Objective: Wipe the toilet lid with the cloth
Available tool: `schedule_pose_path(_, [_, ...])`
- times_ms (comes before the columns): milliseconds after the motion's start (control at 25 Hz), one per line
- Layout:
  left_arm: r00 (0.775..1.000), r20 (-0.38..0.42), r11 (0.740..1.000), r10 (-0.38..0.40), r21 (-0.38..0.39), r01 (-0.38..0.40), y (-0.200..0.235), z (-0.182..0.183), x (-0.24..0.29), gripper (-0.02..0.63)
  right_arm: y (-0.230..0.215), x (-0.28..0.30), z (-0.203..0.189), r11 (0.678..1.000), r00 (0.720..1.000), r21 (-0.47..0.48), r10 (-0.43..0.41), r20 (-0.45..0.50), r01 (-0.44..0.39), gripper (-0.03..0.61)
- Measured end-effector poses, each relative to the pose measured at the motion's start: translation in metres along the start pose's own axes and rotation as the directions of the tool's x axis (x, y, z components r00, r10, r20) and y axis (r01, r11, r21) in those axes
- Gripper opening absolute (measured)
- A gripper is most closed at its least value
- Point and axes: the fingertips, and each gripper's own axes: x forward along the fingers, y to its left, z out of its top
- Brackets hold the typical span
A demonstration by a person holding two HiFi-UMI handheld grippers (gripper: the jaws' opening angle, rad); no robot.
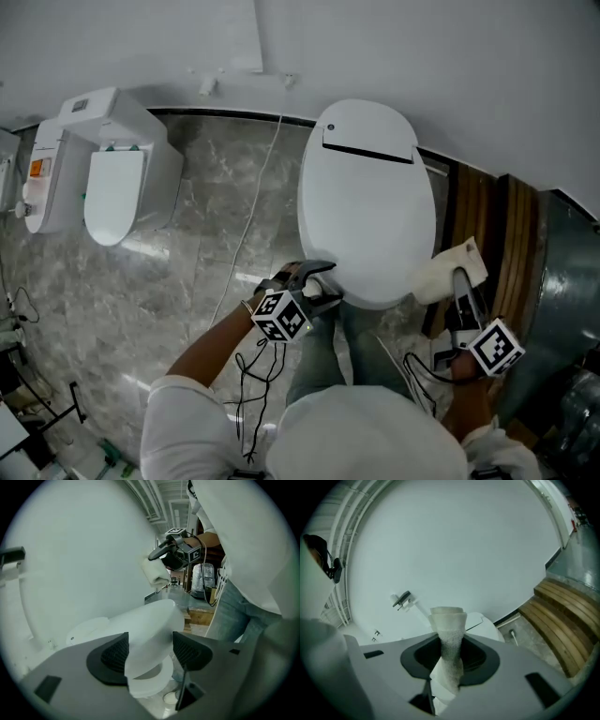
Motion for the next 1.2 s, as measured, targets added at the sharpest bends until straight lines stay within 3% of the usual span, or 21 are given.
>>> schedule_pose_path(240, [0.999,-0.041,0.983,0.030,-0.178,-0.037,-0.026,-0.068,0.028,0.311,-0.060,0.025,-0.070,0.991,0.979,-0.080,-0.117,-0.164,0.105,0.101])
schedule_pose_path(400, [0.992,-0.093,0.952,0.079,-0.288,-0.103,-0.031,-0.114,0.050,0.311,-0.086,0.057,-0.117,0.981,0.961,-0.161,-0.142,-0.236,0.105,0.101])
schedule_pose_path(560, [0.979,-0.141,0.905,0.148,-0.379,-0.191,-0.028,-0.152,0.070,0.311,-0.108,0.095,-0.158,0.975,0.941,-0.204,-0.145,-0.306,0.085,0.101])
schedule_pose_path(720, [0.965,-0.175,0.847,0.195,-0.466,-0.256,-0.025,-0.178,0.083,0.310,-0.121,0.115,-0.189,0.983,0.926,-0.169,-0.124,-0.356,0.067,0.101])
schedule_pose_path(880, [0.953,-0.215,0.816,0.216,-0.497,-0.297,-0.021,-0.203,0.099,0.310,-0.133,0.123,-0.206,0.987,0.917,-0.152,-0.113,-0.383,0.058,0.101])
schedule_pose_path(1200, [0.942,-0.262,0.827,0.210,-0.466,-0.314,-0.021,-0.230,0.111,0.310,-0.146,0.134,-0.218,0.991,0.916,-0.117,-0.109,-0.385,0.068,0.101])
